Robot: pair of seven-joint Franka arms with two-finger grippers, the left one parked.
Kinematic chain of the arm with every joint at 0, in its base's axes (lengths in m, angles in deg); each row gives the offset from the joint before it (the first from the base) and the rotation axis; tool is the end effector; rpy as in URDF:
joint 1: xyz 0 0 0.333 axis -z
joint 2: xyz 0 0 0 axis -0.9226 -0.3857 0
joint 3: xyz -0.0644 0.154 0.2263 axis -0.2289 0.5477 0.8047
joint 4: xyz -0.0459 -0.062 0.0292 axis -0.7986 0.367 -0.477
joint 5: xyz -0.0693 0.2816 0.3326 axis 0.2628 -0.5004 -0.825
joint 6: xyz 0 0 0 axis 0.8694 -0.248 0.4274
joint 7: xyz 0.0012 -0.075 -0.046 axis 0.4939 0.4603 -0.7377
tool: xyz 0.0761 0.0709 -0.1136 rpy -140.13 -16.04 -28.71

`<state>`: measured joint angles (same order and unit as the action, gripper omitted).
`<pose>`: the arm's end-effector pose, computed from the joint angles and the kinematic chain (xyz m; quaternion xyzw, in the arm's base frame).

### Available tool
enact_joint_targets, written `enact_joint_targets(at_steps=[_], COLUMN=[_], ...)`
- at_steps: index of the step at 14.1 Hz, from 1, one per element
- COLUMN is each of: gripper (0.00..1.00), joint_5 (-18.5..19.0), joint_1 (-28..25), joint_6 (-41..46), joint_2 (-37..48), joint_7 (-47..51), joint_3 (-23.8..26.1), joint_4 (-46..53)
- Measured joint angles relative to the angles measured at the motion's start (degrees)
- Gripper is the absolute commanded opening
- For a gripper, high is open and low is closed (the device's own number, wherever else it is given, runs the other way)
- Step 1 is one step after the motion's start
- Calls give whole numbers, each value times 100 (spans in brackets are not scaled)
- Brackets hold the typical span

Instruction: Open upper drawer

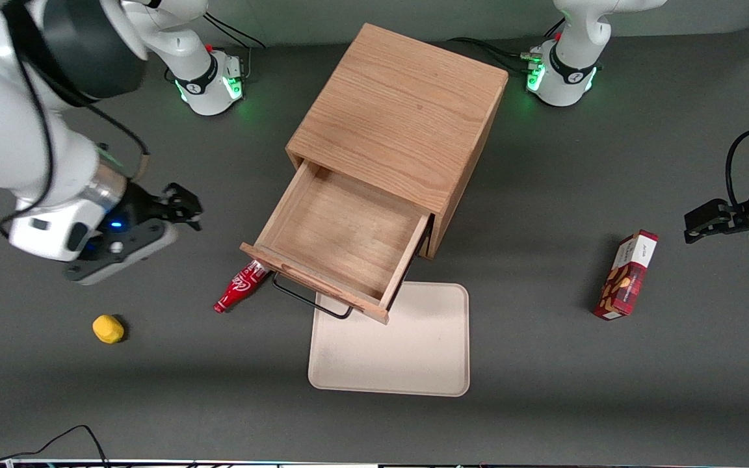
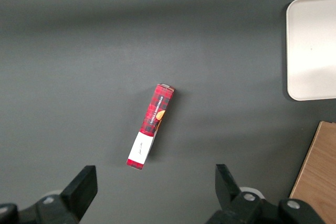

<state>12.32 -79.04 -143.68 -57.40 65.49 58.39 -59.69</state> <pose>0.6656 0.1769 0.5386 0.9755 0.2192 0.0017 0.0183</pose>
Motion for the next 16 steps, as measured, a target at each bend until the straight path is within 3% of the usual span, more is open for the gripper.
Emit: enact_joint_targets(at_steps=[2,4,9,12,16], gripper=[100,100,100,100,100], joint_5=[358,423,-415,-449,-470], joint_1=[226,475,1347,1400,1377], joint_6=[64,95,-307,-983,-690], joint_2=[39,39,114,491,783], joint_7=[-2,36,769,1549,1934], joint_3=[-1,-5,-21,-10,5], joint_4=[-43,-63,-379,-1184,-1637])
